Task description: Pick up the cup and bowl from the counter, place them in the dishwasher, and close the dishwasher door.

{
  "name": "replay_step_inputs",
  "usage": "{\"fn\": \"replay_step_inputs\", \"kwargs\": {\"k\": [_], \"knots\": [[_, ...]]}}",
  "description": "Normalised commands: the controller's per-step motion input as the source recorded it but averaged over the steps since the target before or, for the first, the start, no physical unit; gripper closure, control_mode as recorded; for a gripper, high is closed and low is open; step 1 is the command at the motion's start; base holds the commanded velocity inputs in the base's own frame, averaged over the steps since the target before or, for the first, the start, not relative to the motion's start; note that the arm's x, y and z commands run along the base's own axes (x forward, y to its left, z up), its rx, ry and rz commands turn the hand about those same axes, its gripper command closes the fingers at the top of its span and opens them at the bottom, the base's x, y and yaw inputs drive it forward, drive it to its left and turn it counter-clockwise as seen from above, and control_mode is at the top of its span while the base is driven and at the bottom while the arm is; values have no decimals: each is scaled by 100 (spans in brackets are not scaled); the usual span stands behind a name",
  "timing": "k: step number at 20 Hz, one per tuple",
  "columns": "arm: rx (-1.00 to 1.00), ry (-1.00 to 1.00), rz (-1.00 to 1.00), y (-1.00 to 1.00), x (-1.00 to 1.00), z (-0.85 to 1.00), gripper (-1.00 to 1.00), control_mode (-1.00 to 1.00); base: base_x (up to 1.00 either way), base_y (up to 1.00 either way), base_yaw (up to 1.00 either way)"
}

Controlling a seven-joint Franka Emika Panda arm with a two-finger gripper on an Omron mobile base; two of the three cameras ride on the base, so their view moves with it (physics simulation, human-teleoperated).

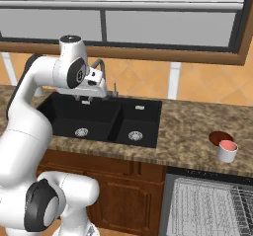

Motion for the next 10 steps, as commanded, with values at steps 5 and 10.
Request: {"fn": "replay_step_inputs", "kwargs": {"k": [5, 10], "knots": [[-6, 2, -3, -26, 0, -11, -100, -100, 0, 0, 0], [-9, 2, -3, -37, 0, -17, -100, -100, 0, 0, 0]]}}
